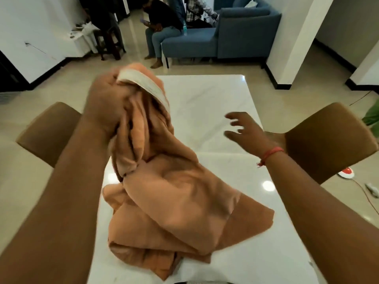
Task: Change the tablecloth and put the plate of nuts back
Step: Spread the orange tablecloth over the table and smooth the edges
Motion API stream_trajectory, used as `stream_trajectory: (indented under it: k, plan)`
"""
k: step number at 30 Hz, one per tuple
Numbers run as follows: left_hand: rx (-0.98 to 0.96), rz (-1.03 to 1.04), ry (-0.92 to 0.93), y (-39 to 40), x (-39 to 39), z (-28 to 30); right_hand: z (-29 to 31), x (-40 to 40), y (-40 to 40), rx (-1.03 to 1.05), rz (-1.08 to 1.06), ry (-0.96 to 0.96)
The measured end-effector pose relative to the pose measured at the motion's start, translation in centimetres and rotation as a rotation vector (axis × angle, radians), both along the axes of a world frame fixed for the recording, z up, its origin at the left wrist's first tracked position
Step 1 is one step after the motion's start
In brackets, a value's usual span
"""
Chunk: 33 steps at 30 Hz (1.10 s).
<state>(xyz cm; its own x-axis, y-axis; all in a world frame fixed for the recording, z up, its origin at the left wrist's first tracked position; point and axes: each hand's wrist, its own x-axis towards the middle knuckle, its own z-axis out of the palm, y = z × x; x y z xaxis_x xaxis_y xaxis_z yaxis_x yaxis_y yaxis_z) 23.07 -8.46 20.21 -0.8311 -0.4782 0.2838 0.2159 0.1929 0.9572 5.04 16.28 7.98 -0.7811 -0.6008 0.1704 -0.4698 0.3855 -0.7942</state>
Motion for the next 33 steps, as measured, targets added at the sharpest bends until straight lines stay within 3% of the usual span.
stream_trajectory:
  k: [3, 5, 8, 13, 16, 19, 21, 25, 28, 30, 33]
  plan:
    - [-0.184, -0.091, -0.109, 1.3, -0.5, -0.7, 2.8, 5.4, -5.3, -0.094, 0.371, -0.108]
    - [-0.290, -0.166, -0.175, 2.3, -0.8, -1.5, 3.4, 7.2, -7.3, -0.203, 0.370, -0.206]
    - [-0.266, -0.133, -0.198, 1.5, -0.8, -2.3, 3.2, 7.8, -7.7, -0.361, 0.310, -0.325]
    - [-0.094, 0.061, -0.191, -0.4, 0.3, -3.8, 1.0, 6.6, -6.4, -0.047, 0.235, -0.083]
    - [-0.051, 0.145, -0.162, -1.2, 0.7, -4.2, -1.1, 6.3, -5.7, -0.030, 0.071, 0.084]
    - [-0.054, 0.182, -0.124, -2.0, 0.9, -4.2, -2.7, 5.7, -4.6, -0.056, -0.015, 0.060]
    - [-0.056, 0.202, -0.095, -2.2, 0.9, -4.2, -3.9, 5.0, -3.4, 0.063, 0.018, 0.017]
    - [0.141, 0.300, 0.067, -2.1, 1.2, -4.4, -5.2, 3.1, -0.3, 0.171, 0.004, -0.029]
    - [0.300, 0.383, 0.182, -2.2, 1.4, -4.1, -3.7, 1.5, 1.1, 0.067, -0.139, 0.065]
    - [0.411, 0.421, 0.244, -2.6, 1.2, -4.0, -1.3, 0.1, 1.3, -0.061, -0.312, 0.287]
    - [0.591, 0.326, 0.266, -4.1, 1.1, -3.8, 4.0, -1.2, 0.2, -0.435, -0.623, 0.491]
